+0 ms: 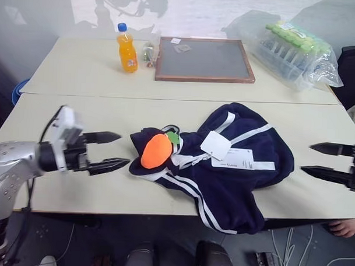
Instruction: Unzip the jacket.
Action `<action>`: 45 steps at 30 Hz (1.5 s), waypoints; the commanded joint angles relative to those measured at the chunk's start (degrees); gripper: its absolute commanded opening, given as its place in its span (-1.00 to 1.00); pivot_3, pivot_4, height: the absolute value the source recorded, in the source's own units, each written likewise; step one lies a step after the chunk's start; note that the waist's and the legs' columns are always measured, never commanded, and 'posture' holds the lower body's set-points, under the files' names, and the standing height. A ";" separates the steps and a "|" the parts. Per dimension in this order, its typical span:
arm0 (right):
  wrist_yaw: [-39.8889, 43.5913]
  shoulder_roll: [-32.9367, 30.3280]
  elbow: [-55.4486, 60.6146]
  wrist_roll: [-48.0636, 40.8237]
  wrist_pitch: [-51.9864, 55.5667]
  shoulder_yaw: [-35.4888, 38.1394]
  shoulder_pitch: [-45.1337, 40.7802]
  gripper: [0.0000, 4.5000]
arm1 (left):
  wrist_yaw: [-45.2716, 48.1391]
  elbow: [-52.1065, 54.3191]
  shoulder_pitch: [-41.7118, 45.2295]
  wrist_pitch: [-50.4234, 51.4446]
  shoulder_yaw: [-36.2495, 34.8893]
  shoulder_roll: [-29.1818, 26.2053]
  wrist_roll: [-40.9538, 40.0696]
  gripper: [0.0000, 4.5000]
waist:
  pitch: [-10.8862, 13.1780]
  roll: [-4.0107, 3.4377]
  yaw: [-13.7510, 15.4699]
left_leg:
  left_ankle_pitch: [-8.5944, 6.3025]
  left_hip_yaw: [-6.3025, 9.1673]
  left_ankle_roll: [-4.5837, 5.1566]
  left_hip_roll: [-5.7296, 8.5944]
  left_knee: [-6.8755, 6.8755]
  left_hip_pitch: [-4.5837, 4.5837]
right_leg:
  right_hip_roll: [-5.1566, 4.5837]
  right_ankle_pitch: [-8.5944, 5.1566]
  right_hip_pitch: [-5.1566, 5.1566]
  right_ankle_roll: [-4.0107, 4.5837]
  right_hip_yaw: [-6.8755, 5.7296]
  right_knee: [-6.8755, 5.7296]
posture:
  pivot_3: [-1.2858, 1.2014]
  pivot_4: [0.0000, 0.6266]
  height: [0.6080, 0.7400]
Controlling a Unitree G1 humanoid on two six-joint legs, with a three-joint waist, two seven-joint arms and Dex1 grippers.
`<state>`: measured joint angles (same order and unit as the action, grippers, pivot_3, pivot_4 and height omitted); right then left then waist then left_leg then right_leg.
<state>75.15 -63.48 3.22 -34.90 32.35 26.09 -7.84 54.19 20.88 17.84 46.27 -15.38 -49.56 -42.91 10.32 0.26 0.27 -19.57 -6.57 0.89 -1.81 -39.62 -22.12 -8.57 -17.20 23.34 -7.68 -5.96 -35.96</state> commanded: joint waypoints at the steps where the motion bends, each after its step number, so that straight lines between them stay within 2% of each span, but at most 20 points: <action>1: -5.02 2.24 12.19 -5.40 3.66 1.77 -0.27 0.99 | -4.87 1.85 3.89 1.57 6.99 2.43 2.46 1.00 | 0.00 0.01 0.27 | 0.00 0.01 0.00 0.00 -0.01 -0.02 | 0.01 0.00 0.01 0.00 0.00 0.01 | 0.03 -0.52 1.00; 5: -10.17 4.63 20.74 -9.67 6.97 1.37 -1.03 0.99 | -12.27 -0.76 8.79 3.47 13.77 6.67 8.12 1.00 | 0.02 0.05 0.96 | 0.00 -0.02 0.00 0.03 -0.07 -0.04 | 0.03 0.00 0.01 0.00 -0.01 0.01 | 0.03 -0.52 1.00; 8: -13.15 5.71 24.14 -11.55 8.09 1.06 -1.34 0.99 | -13.90 -2.13 10.66 2.42 19.07 8.07 12.86 1.00 | 0.03 0.07 1.17 | -0.01 -0.08 0.02 0.04 -0.10 -0.07 | 0.04 0.00 0.00 0.00 -0.01 0.01 | 0.03 -0.52 1.00; 11: -14.76 6.06 25.57 -12.03 8.30 1.00 -0.77 0.99 | -15.32 -3.87 12.12 1.27 21.21 10.16 15.70 1.00 | 0.03 0.08 1.33 | -0.03 -0.18 0.06 0.06 -0.17 -0.12 | 0.04 0.00 0.00 -0.01 -0.02 0.03 | 0.03 -0.52 1.00; 14: -15.18 5.84 25.70 -12.32 8.02 1.26 -0.14 1.00 | -14.60 -4.28 12.90 1.32 21.55 11.46 15.97 0.75 | 0.04 0.11 1.31 | -0.05 -0.19 0.09 0.06 -0.25 -0.18 | 0.04 0.00 -0.01 -0.01 -0.06 0.03 | 0.03 -0.52 1.00; 22: -15.42 5.48 25.32 -12.48 7.50 0.29 -0.82 1.00 | -14.59 -4.87 12.67 2.51 20.15 13.06 15.42 -0.34 | 0.04 0.11 1.27 | -0.05 -0.18 0.09 0.05 -0.27 -0.19 | 0.04 0.01 -0.01 -0.01 -0.07 0.02 | 0.03 -0.52 1.00; 24: -15.42 5.54 25.23 -12.44 7.31 -0.85 -1.66 1.00 | -15.93 -4.32 12.21 3.61 18.35 13.77 14.77 -0.58 | 0.04 0.11 1.23 | -0.05 -0.18 0.09 0.05 -0.29 -0.18 | 0.04 0.01 -0.02 -0.01 -0.07 0.02 | 0.03 -0.52 1.00; 27: -15.83 5.83 25.26 -12.59 7.25 -2.39 -3.03 1.00 | -19.91 -3.98 11.76 5.93 11.14 15.53 12.50 -0.85 | 0.04 0.11 1.16 | -0.05 -0.11 0.09 0.03 -0.29 -0.18 | 0.04 0.01 -0.02 -0.01 -0.07 0.01 | 0.03 -0.52 1.00; 31: -15.95 6.61 24.90 -12.79 6.98 -5.10 -5.18 1.00 | -28.81 -5.40 10.70 7.92 -5.36 16.51 10.38 -0.85 | 0.06 0.15 0.73 | -0.05 0.16 0.09 0.00 -0.28 -0.17 | 0.05 0.01 -0.01 -0.01 -0.07 0.00 | 0.03 -0.52 1.00; 34: -15.84 7.52 24.76 -12.88 6.85 -7.50 -6.89 1.00 | -34.62 -8.02 8.44 6.57 -12.01 13.53 15.08 -0.85 | 0.06 0.15 0.69 | -0.05 0.21 0.09 -0.01 -0.27 -0.17 | 0.06 0.01 -0.02 -0.01 -0.10 0.00 | 0.03 -0.52 1.00; 38: -15.18 8.94 23.98 -12.34 6.38 -11.00 -9.57 1.00 | -40.78 -15.45 4.67 2.29 -13.10 9.44 23.35 -0.85 | 0.06 0.17 0.90 | -0.05 0.21 0.09 0.02 -0.26 -0.15 | 0.05 0.01 -0.03 -0.01 -0.09 0.01 | 0.03 -0.52 1.00; 44: -14.03 10.33 21.54 -10.91 5.35 -14.51 -12.80 1.00 | -39.72 -29.44 2.91 -8.74 -9.34 7.74 29.64 -0.85 | -0.05 0.50 1.51 | -0.10 0.15 0.15 0.06 -0.35 -0.22 | 0.00 0.01 -0.10 0.00 -0.20 0.04 | 0.03 -0.52 1.00; 45: -13.80 10.44 21.27 -10.77 5.17 -14.90 -13.12 1.00 | -39.33 -30.80 2.91 -10.06 -9.09 7.79 29.94 -0.71 | -0.06 0.54 1.44 | -0.11 0.10 0.15 0.07 -0.35 -0.22 | 0.00 0.01 -0.11 0.00 -0.22 0.05 | 0.03 -0.52 1.00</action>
<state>60.67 -53.36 24.30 -45.57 38.69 10.94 -20.03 14.45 -9.13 20.50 39.40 -24.51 -40.87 -14.19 10.26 0.79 1.71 -19.70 -6.55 1.03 -1.76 -39.97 -22.34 -8.57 -17.19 23.23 -7.68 -6.18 -35.91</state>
